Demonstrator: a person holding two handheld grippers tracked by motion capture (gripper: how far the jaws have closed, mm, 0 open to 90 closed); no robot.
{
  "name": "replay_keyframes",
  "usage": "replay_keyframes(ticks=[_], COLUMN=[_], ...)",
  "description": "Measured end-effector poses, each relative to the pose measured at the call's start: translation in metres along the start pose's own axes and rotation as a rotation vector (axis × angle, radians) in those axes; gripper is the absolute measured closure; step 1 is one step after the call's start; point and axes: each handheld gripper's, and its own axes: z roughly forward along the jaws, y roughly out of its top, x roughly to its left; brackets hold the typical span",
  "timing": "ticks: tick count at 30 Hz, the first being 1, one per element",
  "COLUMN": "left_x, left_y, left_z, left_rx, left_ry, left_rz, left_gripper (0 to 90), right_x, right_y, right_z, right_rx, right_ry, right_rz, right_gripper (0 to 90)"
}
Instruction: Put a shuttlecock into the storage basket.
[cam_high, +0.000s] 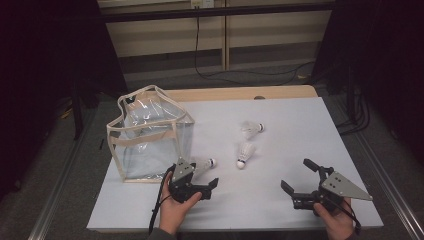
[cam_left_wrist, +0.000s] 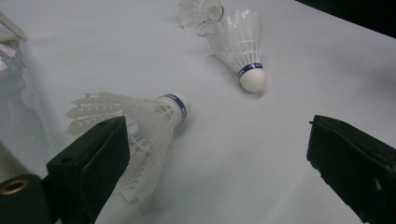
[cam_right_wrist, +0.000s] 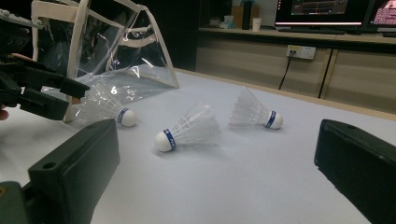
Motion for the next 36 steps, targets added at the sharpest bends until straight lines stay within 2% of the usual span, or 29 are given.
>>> replay_keyframes(ticks=[5,23,36], left_x=[0.000,0.001,-0.005], left_y=[0.001,0.003,0.005], left_z=[0.002,0.010,0.016], left_rx=[0.007,0.025,0.049], left_ry=[-0.005,0.002,0.005], left_rz=[0.004,-0.023,-0.016], left_gripper=[6.6,9.3,12.7], right_x=[0.000,0.000,0.001], right_y=[0.000,0.001,0.001], right_z=[0.000,0.000,0.000], right_rx=[0.000,-0.005,-0.004], right_ry=[0.003,0.001,0.001], right_rz=[-0.002,-0.006,-0.009], right_gripper=[0.0,0.0,0.0])
